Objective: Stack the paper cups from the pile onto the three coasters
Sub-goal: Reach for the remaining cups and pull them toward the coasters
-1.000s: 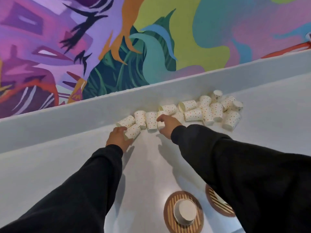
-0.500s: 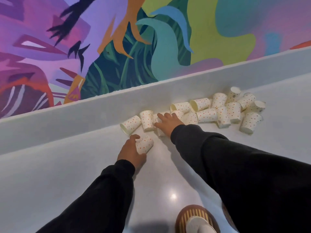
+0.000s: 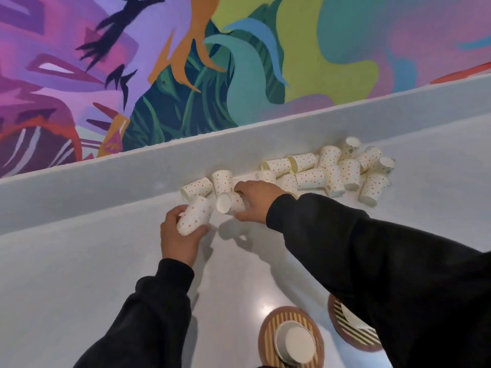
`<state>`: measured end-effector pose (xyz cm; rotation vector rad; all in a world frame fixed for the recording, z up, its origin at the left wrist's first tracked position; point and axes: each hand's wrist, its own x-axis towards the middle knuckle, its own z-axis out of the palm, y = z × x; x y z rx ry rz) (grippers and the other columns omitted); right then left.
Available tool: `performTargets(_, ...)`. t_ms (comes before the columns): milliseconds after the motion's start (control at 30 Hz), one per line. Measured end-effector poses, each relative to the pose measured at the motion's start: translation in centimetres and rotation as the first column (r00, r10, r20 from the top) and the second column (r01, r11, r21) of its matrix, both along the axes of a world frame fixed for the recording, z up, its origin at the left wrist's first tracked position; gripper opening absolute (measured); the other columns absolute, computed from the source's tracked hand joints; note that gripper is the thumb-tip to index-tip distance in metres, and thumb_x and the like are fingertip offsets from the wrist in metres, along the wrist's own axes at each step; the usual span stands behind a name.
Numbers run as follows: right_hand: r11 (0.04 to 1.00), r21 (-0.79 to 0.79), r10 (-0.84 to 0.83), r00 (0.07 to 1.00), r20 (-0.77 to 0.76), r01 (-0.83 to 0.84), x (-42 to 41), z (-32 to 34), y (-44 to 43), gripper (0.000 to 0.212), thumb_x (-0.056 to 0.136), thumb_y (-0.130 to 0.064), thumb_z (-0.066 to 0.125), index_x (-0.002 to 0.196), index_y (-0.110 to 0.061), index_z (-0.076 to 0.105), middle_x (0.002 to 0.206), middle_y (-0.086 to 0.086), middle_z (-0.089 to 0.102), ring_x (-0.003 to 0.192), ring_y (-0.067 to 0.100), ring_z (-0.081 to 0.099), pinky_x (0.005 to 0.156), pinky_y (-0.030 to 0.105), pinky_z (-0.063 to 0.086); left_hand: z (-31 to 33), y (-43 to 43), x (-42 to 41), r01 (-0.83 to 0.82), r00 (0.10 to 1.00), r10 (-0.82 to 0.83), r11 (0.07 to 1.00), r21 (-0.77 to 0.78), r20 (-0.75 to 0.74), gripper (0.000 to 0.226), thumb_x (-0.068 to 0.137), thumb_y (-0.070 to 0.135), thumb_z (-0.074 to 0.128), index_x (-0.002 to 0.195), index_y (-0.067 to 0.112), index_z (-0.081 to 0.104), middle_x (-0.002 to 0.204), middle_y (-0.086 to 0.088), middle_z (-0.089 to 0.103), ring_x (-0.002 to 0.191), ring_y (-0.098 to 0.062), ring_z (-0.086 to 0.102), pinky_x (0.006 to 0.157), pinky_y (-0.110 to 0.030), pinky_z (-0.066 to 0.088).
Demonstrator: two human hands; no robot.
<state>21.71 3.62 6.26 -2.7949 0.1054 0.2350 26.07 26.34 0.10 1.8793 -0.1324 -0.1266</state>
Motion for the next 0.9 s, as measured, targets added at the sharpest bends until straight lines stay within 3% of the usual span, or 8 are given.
performTargets(100, 0.981, 0.172, -0.089, 0.996, -0.002, 0.088, -3.9, 1.8, 0.8, 0.051, 0.086, -0.05, 0.073, 0.127, -0.021, 0.06, 0.11, -0.001, 0.07, 0.094, 0.02, 0.061, 0.062, 0.021, 0.037, 3.5, -0.4, -2.5, -0.002, 1.0, 0.0, 0.978, -0.209, -0.012, 0.066, 0.067, 0.033, 0.088, 0.124, 0.034, 0.056, 0.123, 0.007, 0.062, 0.112, -0.015, 0.062, 0.091, -0.036, 0.055)
performTargets(200, 0.931, 0.33, -0.163, 0.987, -0.005, 0.155, -7.9, 3.1, 1.2, 0.053, 0.08, -0.049, 0.08, 0.123, -0.025, 0.064, 0.11, -0.006, 0.07, 0.098, 0.017, 0.065, 0.08, 0.032, 0.054, 7.3, -1.2, -5.9, 0.09, 0.996, -0.09, 0.935, -0.342, 0.016, 0.072, 0.066, 0.04, 0.084, 0.131, 0.026, 0.056, 0.128, 0.003, 0.066, 0.118, -0.015, 0.064, 0.093, -0.039, 0.056)
performTargets(267, 0.888, 0.422, -0.188, 0.982, -0.027, 0.182, -10.7, 3.7, 1.2, 0.053, 0.076, -0.049, 0.082, 0.121, -0.026, 0.065, 0.109, -0.008, 0.069, 0.1, 0.015, 0.067, 0.092, 0.038, 0.057, 9.4, -1.6, -8.4, 0.159, 0.987, -0.15, 0.919, -0.361, 0.052, 0.07, 0.068, 0.038, 0.083, 0.131, 0.024, 0.056, 0.127, 0.001, 0.068, 0.118, -0.017, 0.065, 0.09, -0.039, 0.057)
performTargets(467, 0.801, 0.571, -0.208, 0.978, -0.018, 0.181, -20.4, 4.9, 1.2, 0.054, 0.08, -0.05, 0.081, 0.128, -0.032, 0.064, 0.12, -0.017, 0.07, 0.109, 0.003, 0.065, 0.099, 0.029, 0.054, 11.2, -1.7, -16.1, 0.32, 0.947, -0.315, 0.893, -0.316, 0.071, 0.077, 0.063, 0.038, 0.086, 0.13, 0.026, 0.052, 0.128, 0.004, 0.064, 0.119, -0.017, 0.063, 0.086, -0.034, 0.059)
performTargets(667, 0.728, 0.651, -0.261, 0.965, -0.024, 0.213, -26.5, 1.7, 2.5, 0.057, 0.075, -0.055, 0.081, 0.126, -0.037, 0.064, 0.116, -0.021, 0.071, 0.109, -0.004, 0.064, 0.099, 0.024, 0.052, 9.3, -1.2, -21.7, 0.433, 0.901, -0.433, 0.896, -0.099, 0.023, 0.081, 0.058, 0.047, 0.088, 0.128, 0.035, 0.05, 0.123, 0.021, 0.063, 0.115, -0.008, 0.065, 0.084, -0.032, 0.061)
performTargets(833, 0.622, 0.732, -0.347, 0.936, -0.061, 0.278, -28.2, -2.0, 3.4, 0.075, 0.069, -0.047, 0.085, 0.136, -0.04, 0.054, 0.128, -0.019, 0.068, 0.119, -0.003, 0.063, 0.105, 0.031, 0.054, 7.8, -1.1, -23.5, 0.419, 0.907, -0.42, 0.907, 0.043, 0.024, 0.077, 0.061, 0.034, 0.093, 0.127, 0.038, 0.052, 0.121, 0.024, 0.065, 0.111, -0.005, 0.066, 0.08, -0.025, 0.061)
performTargets(900, 0.621, 0.734, -0.344, 0.937, -0.059, 0.274, -28.6, -3.2, 3.5, 0.078, 0.068, -0.042, 0.087, 0.137, -0.04, 0.052, 0.132, -0.018, 0.066, 0.123, 0.0, 0.062, 0.108, 0.034, 0.053, 7.2, -1.0, -23.9, 0.414, 0.909, -0.417, 0.907, 0.082, 0.026, 0.076, 0.065, 0.024, 0.097, 0.126, 0.038, 0.052, 0.12, 0.026, 0.065, 0.111, -0.003, 0.065, 0.081, -0.025, 0.06)
